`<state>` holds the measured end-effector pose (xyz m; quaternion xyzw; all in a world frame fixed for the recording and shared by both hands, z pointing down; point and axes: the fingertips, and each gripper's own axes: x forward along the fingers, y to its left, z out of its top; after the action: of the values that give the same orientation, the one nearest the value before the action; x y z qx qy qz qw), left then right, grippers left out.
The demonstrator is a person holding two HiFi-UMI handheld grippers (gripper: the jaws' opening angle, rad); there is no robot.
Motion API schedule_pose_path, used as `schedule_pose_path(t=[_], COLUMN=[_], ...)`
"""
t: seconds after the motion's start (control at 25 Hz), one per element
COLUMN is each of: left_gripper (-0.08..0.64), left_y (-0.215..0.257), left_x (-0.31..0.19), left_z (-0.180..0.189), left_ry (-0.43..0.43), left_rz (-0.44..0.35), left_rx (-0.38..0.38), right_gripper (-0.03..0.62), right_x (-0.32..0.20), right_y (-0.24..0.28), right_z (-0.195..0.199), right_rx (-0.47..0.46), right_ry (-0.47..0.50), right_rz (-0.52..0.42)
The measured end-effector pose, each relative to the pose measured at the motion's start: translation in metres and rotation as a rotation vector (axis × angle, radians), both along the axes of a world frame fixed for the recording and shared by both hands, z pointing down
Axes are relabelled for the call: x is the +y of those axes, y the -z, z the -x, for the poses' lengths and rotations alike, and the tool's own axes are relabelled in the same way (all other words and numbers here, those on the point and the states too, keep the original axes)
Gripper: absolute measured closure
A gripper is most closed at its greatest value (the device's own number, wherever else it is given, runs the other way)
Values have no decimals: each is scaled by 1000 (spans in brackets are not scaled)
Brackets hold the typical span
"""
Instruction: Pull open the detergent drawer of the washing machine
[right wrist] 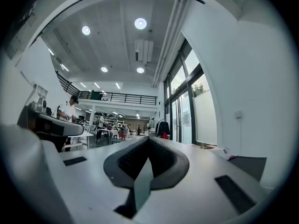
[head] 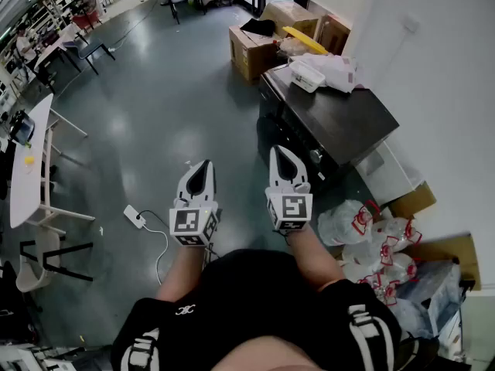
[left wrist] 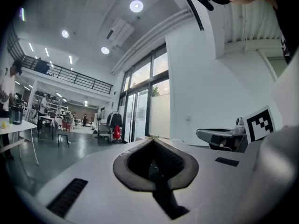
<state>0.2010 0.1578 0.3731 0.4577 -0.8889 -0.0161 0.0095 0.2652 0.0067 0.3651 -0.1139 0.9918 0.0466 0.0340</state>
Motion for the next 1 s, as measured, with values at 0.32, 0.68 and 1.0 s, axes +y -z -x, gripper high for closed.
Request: schedule_pose_path(t=[0.32,0.68,1.0], left_gripper=[560,560,560], left_y=[-4,-6,-14], left_x=[-2,8,37], left_z=[3,14,29], left_ry=[4,-7,-34], left_rz=[0,-9,-17], left_rx=[12,19,18], right_gripper=[590,590,589], right_x=[0,9,33], right_y=[2,2,0], right_z=[1,10,17], right_rx=[-35,-38,-70], right_ry=[24,14,-21], right_rz=[2,0,0])
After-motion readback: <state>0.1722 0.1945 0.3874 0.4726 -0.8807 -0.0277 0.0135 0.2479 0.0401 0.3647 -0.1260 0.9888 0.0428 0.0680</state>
